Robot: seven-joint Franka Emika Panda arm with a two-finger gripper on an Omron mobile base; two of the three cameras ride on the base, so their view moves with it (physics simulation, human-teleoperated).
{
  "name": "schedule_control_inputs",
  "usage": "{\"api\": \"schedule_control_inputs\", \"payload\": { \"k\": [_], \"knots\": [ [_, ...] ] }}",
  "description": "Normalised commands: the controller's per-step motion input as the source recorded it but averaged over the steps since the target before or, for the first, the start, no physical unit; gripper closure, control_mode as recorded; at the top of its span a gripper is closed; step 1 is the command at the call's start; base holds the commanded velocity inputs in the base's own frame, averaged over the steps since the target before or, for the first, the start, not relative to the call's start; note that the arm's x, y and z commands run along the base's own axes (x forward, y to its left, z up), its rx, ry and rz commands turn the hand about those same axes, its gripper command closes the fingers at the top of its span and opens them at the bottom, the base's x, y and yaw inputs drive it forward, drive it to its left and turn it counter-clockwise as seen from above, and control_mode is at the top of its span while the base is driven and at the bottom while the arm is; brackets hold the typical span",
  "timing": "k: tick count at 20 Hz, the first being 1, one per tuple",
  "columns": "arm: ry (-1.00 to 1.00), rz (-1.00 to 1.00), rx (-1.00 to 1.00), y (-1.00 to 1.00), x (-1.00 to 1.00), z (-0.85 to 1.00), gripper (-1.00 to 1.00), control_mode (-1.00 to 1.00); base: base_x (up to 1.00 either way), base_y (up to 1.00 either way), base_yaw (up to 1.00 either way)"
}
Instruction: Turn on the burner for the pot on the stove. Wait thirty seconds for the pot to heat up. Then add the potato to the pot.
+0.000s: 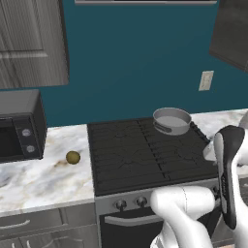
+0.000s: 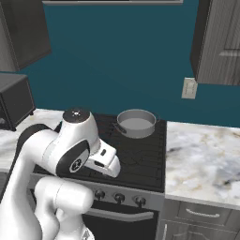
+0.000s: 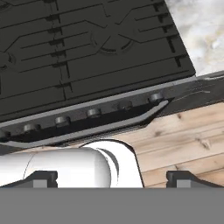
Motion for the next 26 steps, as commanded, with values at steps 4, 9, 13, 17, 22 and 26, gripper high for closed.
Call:
{"api": "schedule_control_inputs", "payload": {
  "k": [4,9,13,17,22,26],
  "knots": [
    [0.00,0.03,0.00,-0.13,-0.69,-0.46,-1.00,-1.00,0.00,0.00,0.00],
    [-0.08,0.08,0.00,-0.06,-0.61,-0.51,-1.00,-1.00,0.00,0.00,0.00],
    [-0.17,0.12,0.00,-0.02,-0.66,-0.45,-1.00,-1.00,0.00,0.00,0.00],
    [-0.15,0.14,0.00,0.00,-0.63,-0.50,-1.00,-1.00,0.00,0.00,0.00],
    [-0.17,0.17,0.00,0.00,-0.44,-0.63,-1.00,-1.00,0.00,0.00,0.00],
    [-0.21,0.24,0.00,0.00,-0.38,-0.66,-1.00,-1.00,0.00,0.00,0.00]
  ]
}}
